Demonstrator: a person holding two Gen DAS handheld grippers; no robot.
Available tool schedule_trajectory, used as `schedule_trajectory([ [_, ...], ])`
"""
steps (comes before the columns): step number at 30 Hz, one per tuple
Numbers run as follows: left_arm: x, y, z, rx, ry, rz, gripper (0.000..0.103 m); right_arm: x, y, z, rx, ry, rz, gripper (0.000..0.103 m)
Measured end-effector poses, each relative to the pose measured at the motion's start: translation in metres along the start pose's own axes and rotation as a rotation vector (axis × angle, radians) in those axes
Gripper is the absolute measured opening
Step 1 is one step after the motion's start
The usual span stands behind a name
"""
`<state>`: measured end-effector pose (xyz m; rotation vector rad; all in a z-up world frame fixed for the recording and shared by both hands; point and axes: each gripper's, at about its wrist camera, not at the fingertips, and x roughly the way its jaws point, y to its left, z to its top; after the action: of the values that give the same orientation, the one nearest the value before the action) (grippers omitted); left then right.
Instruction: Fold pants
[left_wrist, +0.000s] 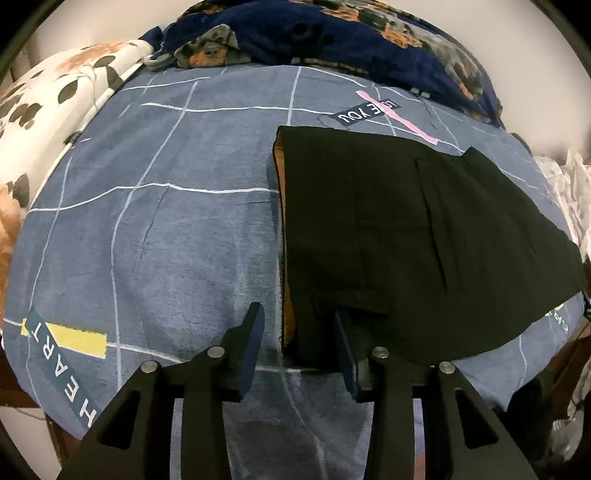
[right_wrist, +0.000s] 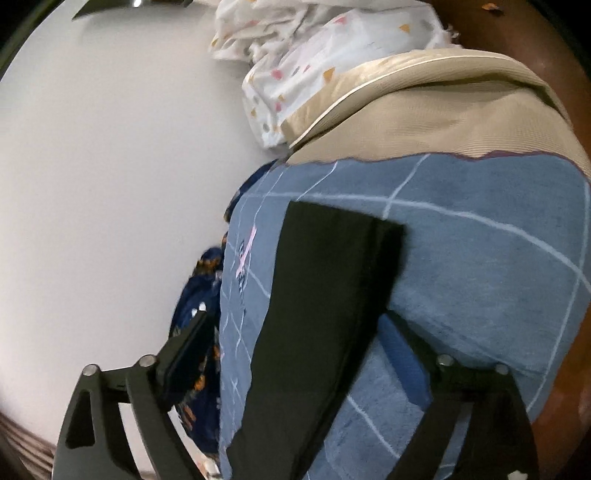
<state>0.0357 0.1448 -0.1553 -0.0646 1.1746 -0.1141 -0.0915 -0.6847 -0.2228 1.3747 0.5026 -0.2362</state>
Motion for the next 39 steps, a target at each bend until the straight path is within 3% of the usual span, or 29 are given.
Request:
schedule_trajectory([
  [3, 0.001, 0.002, 0.000, -0.014, 0.003, -0.002, 0.043, 0.000, 0.002, -0.002, -0.033, 0.005, -0.006, 0.090],
  [10, 0.000, 0.000, 0.001, -0.001, 0.007, 0.007, 0.043, 0.018, 0.025, 0.011, -0.121, 0.049, -0.192, 0.083],
  [12, 0.000, 0.000, 0.001, -0.003, 0.006, 0.007, 0.044, 0.023, 0.028, 0.014, -0.133, 0.065, -0.228, 0.072],
  [14, 0.001, 0.001, 0.000, -0.012, 0.005, 0.006, 0.045, 0.025, 0.030, 0.015, -0.153, 0.082, -0.228, 0.034],
  [16, 0.000, 0.002, 0.000, -0.014, 0.005, 0.004, 0.046, 0.028, 0.031, 0.013, -0.196, 0.098, -0.268, 0.022],
  [18, 0.000, 0.002, 0.000, -0.009, 0.004, 0.006, 0.047, 0.033, 0.027, 0.011, -0.205, 0.123, -0.289, 0.022],
  [25, 0.000, 0.003, 0.001, -0.011, 0.007, 0.005, 0.048, 0.029, 0.007, 0.021, -0.023, 0.073, -0.154, 0.032],
  [27, 0.000, 0.003, 0.001, -0.014, 0.007, 0.003, 0.048, 0.032, 0.013, 0.021, -0.074, 0.075, -0.181, 0.031],
  [29, 0.001, 0.004, 0.000, -0.017, 0.007, 0.001, 0.048, 0.036, 0.023, 0.017, -0.155, 0.095, -0.266, 0.010],
  [34, 0.001, 0.004, 0.000, -0.017, 0.005, -0.001, 0.048, 0.024, 0.051, 0.001, -0.273, 0.056, -0.312, 0.008],
  [39, 0.000, 0.005, 0.000, -0.016, 0.008, -0.004, 0.049, 0.024, 0.109, -0.036, -0.461, 0.068, -0.271, 0.008],
])
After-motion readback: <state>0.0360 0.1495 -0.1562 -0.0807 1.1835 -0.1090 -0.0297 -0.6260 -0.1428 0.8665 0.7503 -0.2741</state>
